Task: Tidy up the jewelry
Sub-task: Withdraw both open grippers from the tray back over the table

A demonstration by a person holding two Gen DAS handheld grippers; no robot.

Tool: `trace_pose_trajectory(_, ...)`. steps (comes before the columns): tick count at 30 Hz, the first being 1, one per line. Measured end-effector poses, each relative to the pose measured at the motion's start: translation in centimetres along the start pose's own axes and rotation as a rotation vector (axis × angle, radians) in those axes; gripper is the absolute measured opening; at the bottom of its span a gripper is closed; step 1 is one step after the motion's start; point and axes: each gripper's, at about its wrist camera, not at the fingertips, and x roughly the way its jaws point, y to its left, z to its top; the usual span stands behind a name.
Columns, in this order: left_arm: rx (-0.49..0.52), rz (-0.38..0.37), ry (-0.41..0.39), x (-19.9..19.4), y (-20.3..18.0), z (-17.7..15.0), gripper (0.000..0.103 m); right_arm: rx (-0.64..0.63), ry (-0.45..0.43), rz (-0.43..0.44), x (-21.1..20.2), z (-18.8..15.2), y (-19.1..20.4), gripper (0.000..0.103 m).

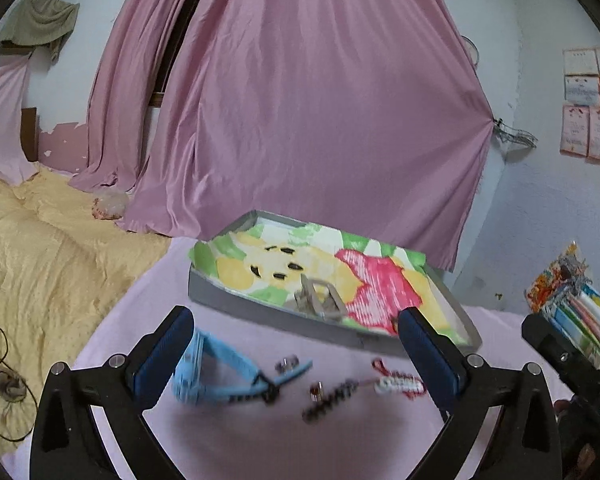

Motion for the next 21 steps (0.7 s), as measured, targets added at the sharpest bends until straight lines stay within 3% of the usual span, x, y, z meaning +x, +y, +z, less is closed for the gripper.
trace_pose_trajectory(4,0.049,-0.01,-0.012,-1.6,-0.4,-1.2,0.102,-0.039,-0.016,-0.028,-2.3,-0.5,0.5,0.096)
trace_pose_trajectory(13,0.033,-0.005,-0.09,-5.1,0.6,-2.7,0.102,-0.135,-0.06,-0.114,-6.1,-1.7,1.4,0.096)
trace_pose_trajectory(21,0.051,0.027,-0.101,-6.3,1.6,-3.9,0.102,-0.189,-0.024,-0.152,-6.8,-3.5,2.4,0.097)
